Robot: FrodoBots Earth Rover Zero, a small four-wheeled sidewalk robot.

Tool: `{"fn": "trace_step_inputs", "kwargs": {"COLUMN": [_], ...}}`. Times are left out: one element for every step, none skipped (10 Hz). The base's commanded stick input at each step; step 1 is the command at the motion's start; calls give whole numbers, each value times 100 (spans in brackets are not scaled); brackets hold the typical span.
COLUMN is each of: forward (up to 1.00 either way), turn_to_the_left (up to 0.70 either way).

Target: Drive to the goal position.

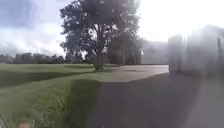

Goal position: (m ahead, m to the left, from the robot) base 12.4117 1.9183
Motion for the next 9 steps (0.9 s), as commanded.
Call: {"fn": "trace_step_inputs", "kwargs": {"forward": [70, 70, 70, 70, 70, 70, 70, 70, 70], "turn_to_the_left": [-25, -25, 0, 0, 0, 0, 0, 0, 0]}}
